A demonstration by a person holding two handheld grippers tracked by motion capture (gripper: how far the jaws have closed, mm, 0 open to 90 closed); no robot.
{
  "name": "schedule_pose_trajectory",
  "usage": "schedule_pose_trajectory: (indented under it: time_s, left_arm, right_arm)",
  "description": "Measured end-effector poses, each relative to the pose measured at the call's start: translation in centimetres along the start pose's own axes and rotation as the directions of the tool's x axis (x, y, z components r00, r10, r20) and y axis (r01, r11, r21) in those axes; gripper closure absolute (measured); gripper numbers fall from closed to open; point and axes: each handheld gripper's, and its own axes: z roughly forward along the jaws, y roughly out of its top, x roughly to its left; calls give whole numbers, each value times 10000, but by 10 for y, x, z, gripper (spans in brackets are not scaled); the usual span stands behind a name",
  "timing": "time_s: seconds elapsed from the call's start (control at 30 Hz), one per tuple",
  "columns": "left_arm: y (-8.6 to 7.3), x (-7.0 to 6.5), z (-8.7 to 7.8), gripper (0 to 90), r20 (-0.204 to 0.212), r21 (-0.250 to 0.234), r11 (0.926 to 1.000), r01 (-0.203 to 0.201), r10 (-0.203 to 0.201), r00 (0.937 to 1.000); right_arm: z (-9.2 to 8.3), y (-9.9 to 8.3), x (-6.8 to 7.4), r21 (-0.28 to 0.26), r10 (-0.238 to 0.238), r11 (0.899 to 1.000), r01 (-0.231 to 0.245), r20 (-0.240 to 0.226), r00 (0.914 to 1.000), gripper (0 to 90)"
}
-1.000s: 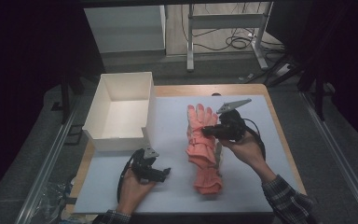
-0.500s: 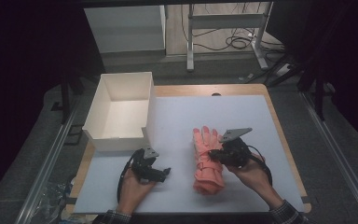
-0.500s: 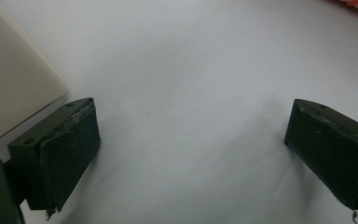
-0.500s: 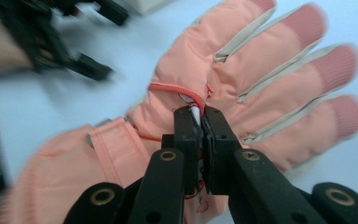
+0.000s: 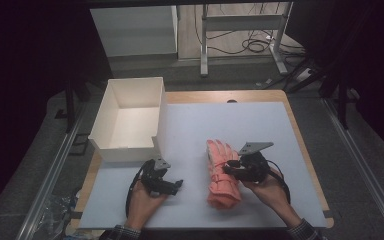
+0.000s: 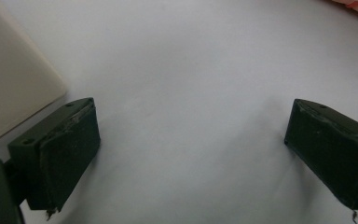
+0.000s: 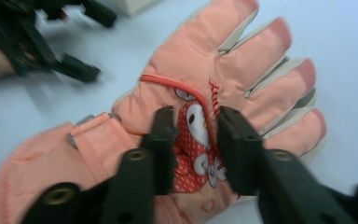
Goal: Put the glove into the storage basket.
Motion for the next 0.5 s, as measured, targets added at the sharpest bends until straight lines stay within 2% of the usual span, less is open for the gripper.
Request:
schedule_pose_trajectory:
  time_s: [0.07, 0.13, 0.27, 0.4, 0.5]
  left_arm:
    - [0, 0, 0, 33, -3, -23, 10000, 30, -30, 10000]
    - [0, 0, 0, 32, 4, -18, 10000, 39, -39, 10000]
    - [0, 0, 0, 33, 4, -9, 10000, 32, -32, 10000]
    - [0, 0, 0, 33, 5, 23, 10000, -1, 1, 10000]
    - [0, 0, 0, 33, 9, 25, 10000, -2, 2, 10000]
  right_arm:
    - [-9, 2, -2, -361, -16, 9993, 15, -36, 10000, 595]
    - [-20, 3, -3, -641, -59, 9979, 70, 176, 9998, 587]
    - [-33, -4, -9, -838, -79, 9964, 130, 611, 9981, 585]
    - [-36, -29, -16, -724, -31, 9973, 99, 940, 9956, 593]
    - [-35, -46, -18, -634, 241, 9978, -195, 726, 9971, 665]
